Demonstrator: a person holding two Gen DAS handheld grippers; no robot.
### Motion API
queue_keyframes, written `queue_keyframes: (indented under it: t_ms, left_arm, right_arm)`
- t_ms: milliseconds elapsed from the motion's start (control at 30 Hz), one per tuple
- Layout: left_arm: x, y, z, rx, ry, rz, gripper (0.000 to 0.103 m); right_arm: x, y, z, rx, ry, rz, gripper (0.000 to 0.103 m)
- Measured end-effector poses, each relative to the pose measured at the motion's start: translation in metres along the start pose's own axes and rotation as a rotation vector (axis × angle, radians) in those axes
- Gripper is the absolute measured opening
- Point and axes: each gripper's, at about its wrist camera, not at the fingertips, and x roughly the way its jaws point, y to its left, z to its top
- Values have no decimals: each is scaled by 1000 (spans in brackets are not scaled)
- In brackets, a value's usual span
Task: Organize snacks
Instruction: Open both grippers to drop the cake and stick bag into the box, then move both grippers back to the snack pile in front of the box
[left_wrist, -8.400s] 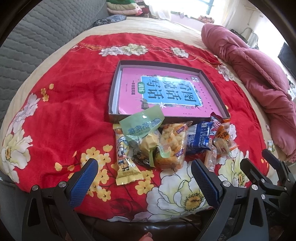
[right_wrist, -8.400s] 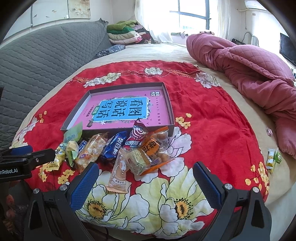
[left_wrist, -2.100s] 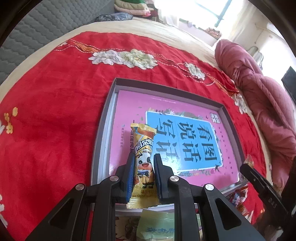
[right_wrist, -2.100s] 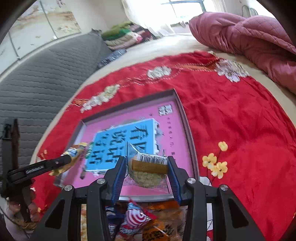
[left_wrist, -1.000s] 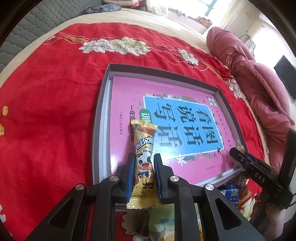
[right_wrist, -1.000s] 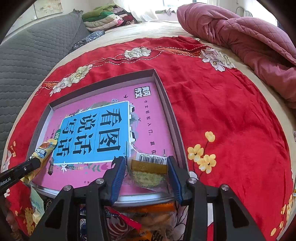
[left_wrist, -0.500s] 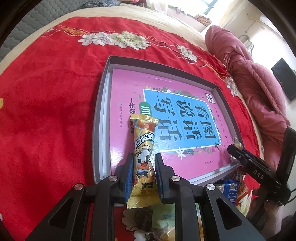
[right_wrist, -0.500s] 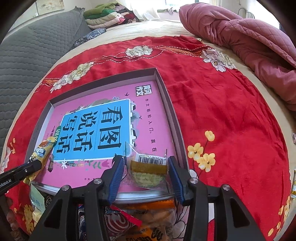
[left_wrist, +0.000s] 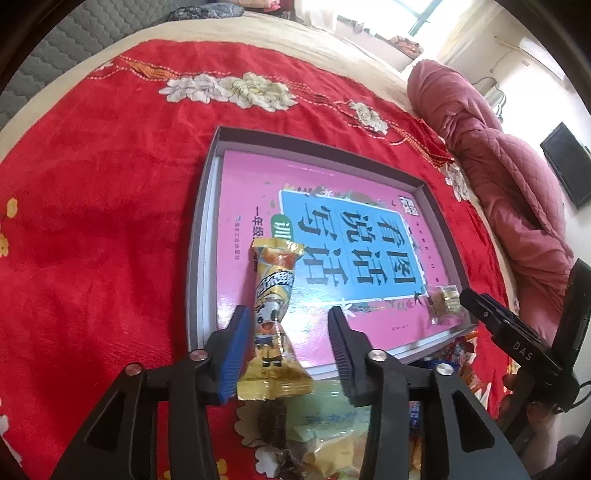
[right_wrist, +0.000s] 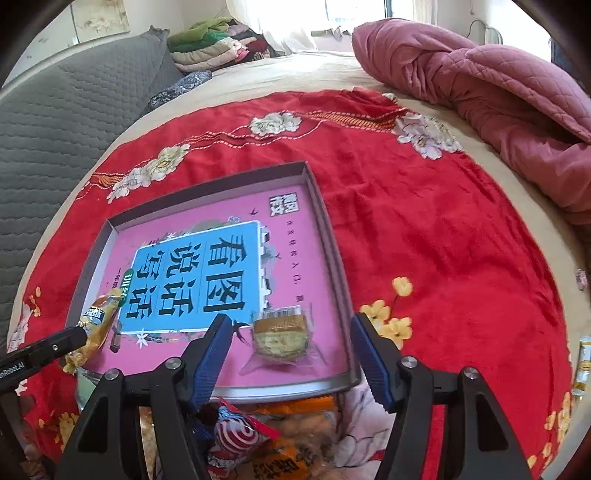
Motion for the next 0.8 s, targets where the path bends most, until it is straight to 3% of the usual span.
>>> queue_keyframes:
  t_ms: [433, 800]
  left_arm:
    - [-43, -16, -1, 34, -69, 5, 57]
    - [-51, -29, -8, 92, -49, -3, 57]
  right_arm:
    - [-47, -29, 0, 65, -33, 31, 66]
    - [-76, -27, -3, 51, -89, 42, 67]
